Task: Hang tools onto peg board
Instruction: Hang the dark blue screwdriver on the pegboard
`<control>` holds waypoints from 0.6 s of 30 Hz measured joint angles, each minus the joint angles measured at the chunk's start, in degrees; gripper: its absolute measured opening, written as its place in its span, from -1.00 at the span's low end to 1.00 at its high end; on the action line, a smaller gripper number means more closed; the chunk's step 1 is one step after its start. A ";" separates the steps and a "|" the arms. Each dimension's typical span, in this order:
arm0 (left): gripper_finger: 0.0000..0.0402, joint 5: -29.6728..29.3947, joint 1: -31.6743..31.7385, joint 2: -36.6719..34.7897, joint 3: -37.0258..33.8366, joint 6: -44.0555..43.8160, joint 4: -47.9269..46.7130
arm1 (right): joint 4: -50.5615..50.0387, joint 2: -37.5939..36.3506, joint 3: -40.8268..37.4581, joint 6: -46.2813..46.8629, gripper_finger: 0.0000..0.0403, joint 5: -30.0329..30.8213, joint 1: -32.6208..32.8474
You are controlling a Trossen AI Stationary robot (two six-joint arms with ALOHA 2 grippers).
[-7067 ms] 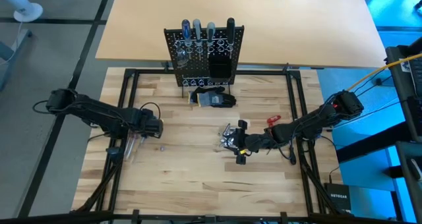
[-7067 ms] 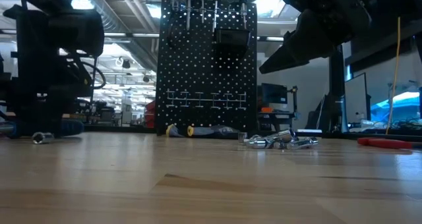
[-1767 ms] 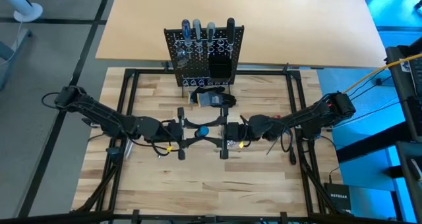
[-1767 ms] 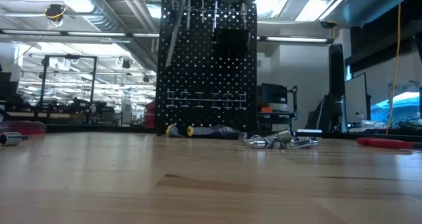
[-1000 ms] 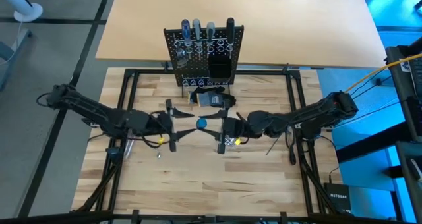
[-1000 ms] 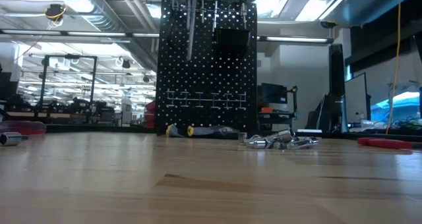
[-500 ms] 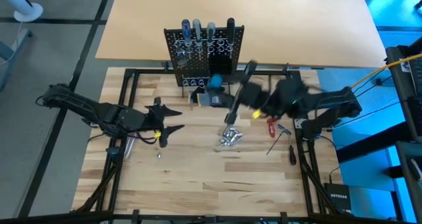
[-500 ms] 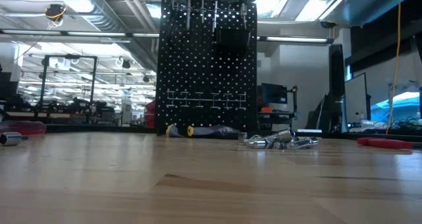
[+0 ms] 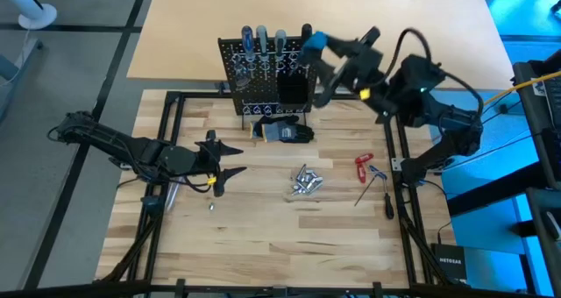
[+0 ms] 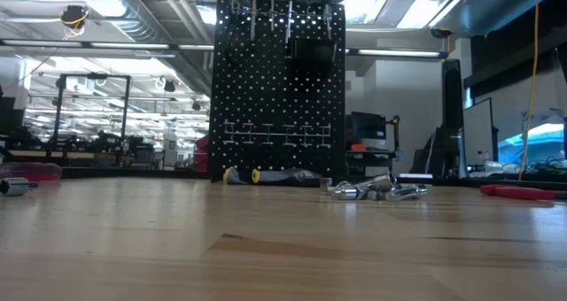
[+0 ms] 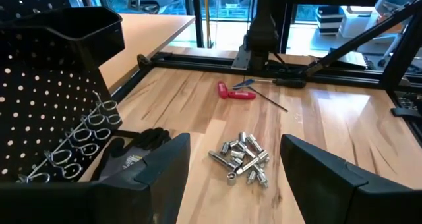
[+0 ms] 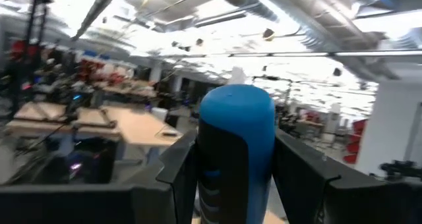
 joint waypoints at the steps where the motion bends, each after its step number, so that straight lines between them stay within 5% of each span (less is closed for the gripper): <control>1: 0.12 0.00 0.00 0.00 0.00 0.11 0.00 | 0.04 -0.03 0.19 -0.10 -0.18 0.01 -0.86; 18: 0.12 -0.07 0.00 0.00 -0.02 0.33 -0.04 | 1.44 1.89 0.30 2.62 -0.18 -3.00 -9.64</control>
